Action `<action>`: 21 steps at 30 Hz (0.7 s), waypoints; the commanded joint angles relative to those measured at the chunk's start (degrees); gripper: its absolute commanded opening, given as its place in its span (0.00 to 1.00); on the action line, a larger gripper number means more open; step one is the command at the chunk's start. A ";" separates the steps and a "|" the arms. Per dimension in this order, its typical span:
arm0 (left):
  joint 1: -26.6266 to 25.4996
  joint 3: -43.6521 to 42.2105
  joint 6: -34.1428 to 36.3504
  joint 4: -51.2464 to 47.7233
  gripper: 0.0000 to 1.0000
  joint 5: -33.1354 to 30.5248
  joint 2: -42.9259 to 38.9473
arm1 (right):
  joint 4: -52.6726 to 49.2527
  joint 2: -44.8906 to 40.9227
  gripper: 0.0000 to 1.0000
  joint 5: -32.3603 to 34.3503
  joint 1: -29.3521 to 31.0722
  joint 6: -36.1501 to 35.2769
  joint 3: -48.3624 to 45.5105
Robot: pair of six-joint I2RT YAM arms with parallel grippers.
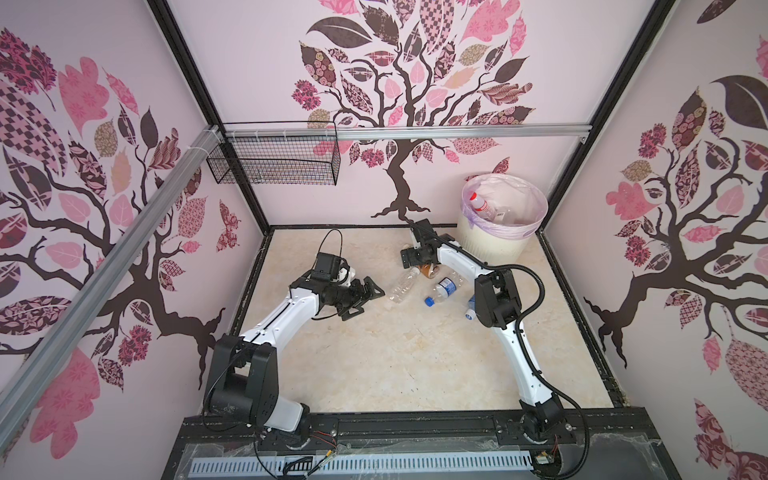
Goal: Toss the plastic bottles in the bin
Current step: 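Close the right gripper around the Nescafe bottle's body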
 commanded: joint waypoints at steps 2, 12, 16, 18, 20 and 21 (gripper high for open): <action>0.13 -0.64 0.64 0.35 0.98 0.27 -1.83 | -0.75 -3.75 1.00 -0.49 0.19 0.42 -2.17; 0.18 -0.73 0.40 -0.01 0.98 0.23 -2.76 | -0.58 -8.67 0.99 0.29 0.22 -0.28 -4.46; 0.14 -1.10 0.40 -0.13 0.98 0.18 -3.47 | -0.02 -10.74 0.99 1.09 0.19 -0.61 -6.57; 0.16 -1.14 0.25 -0.20 0.98 0.20 -3.53 | -0.02 -11.46 0.97 1.81 0.20 -0.95 -7.46; 0.20 -1.24 0.23 -0.10 0.98 0.22 -3.77 | 0.16 -11.99 0.94 2.73 0.17 -1.15 -8.54; 0.19 -1.31 0.22 -0.01 0.98 0.19 -3.79 | 0.49 -12.28 0.93 2.93 0.22 -1.37 -9.29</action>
